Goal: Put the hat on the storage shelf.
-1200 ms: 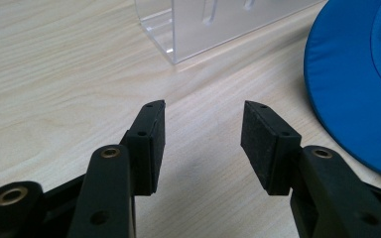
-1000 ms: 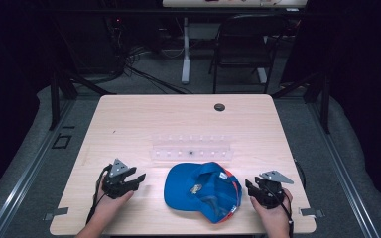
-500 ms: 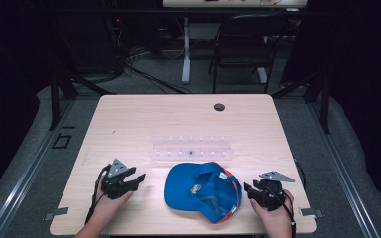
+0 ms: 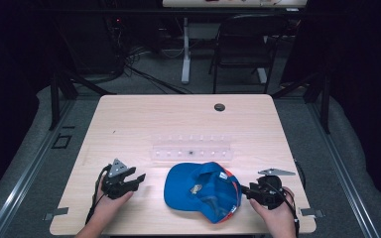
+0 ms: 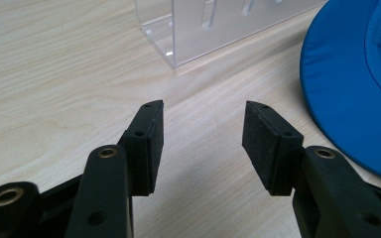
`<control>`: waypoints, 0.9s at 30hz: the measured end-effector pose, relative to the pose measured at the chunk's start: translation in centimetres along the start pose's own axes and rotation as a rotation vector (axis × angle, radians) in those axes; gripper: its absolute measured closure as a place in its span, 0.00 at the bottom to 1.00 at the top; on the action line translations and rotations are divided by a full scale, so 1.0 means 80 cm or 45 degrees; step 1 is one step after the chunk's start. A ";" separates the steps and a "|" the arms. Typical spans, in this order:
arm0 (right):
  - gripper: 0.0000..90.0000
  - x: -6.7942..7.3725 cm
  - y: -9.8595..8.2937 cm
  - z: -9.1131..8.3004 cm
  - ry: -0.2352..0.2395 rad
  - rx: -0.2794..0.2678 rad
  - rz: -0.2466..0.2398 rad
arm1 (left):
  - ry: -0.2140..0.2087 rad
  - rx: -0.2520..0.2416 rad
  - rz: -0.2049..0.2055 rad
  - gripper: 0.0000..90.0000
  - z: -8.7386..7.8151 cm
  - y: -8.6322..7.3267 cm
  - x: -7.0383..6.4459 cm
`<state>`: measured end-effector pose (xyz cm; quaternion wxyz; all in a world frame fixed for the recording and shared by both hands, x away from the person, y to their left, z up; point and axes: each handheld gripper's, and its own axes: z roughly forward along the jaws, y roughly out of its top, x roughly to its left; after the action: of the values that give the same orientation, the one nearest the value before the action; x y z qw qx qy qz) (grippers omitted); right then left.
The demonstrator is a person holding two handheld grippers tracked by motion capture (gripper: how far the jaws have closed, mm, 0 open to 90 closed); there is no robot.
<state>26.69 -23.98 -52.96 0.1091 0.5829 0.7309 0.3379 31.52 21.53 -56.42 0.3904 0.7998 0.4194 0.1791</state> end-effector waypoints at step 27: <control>0.67 0.016 0.011 0.001 0.232 0.162 0.054 | 0.003 0.009 0.011 0.56 0.001 -0.001 -0.003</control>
<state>27.03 -22.69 -52.14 -0.0022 0.5710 0.7452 0.3444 31.42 21.35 -56.49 0.3864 0.8027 0.4172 0.1801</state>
